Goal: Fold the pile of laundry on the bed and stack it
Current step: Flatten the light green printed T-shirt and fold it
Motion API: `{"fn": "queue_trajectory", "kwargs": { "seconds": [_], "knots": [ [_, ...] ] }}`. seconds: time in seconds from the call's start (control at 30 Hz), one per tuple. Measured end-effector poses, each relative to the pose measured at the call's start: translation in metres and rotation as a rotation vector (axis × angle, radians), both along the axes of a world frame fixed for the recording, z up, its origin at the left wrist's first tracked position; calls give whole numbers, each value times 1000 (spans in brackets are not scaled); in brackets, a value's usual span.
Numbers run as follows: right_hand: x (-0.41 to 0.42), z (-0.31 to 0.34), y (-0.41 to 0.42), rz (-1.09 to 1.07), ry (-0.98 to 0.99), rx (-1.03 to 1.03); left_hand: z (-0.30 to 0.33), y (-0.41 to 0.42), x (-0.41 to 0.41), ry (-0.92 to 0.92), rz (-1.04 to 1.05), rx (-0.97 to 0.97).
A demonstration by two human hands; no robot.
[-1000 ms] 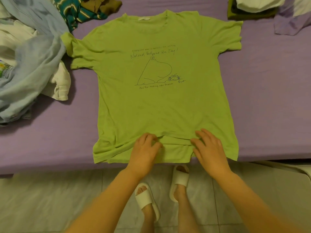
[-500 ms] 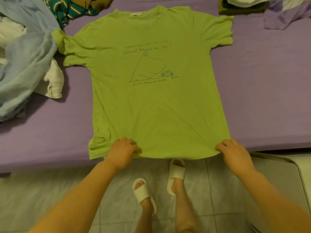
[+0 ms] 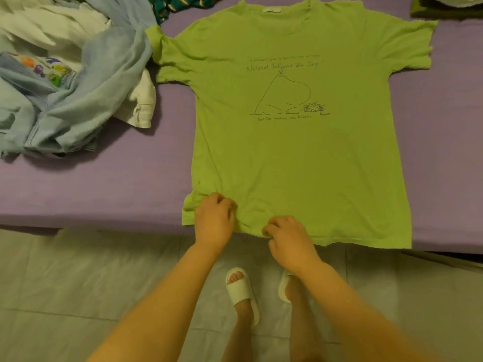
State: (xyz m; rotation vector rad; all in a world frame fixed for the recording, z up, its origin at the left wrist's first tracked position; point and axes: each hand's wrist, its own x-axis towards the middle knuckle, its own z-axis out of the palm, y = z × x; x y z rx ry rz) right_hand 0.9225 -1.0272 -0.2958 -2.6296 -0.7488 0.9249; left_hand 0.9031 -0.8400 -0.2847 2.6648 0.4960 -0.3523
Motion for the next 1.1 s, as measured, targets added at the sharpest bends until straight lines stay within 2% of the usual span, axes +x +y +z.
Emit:
{"fn": "queue_trajectory", "kwargs": {
  "seconds": [0.07,0.1,0.17,0.23,0.3,0.37,0.47,0.6,0.67,0.73,0.8,0.9,1.0,1.1],
  "knots": [
    [4,-1,16,50,-44,42,3,20,-5,-15,169,88],
    [6,-1,24,80,-3,40,4,29,-7,30,249,65],
    [9,0,39,61,166,37,5,44,-11,93,432,-95],
    [10,2,50,-54,208,95,4,57,-11,116,596,-320],
    [14,4,59,-129,101,166,6,65,-12,150,632,-467],
    [20,4,66,-102,-9,189,9,73,-18,160,613,-556],
    [24,8,74,-8,-36,75,11,89,-34,183,618,-610],
    [11,8,77,258,127,-98,17,102,-44,302,516,-303],
    [10,11,79,146,183,-30,20,96,-39,264,410,-107],
    [16,10,76,118,41,-17,21,83,-28,162,244,55],
    [27,9,68,140,-15,-69,20,65,-12,112,39,90],
    [52,9,49,66,90,-64,15,34,14,176,-229,92],
    [83,8,14,-6,-89,-151,8,-1,38,274,-332,57],
    [109,3,-34,12,-67,-359,5,-31,61,326,-387,53]
  ]
}}
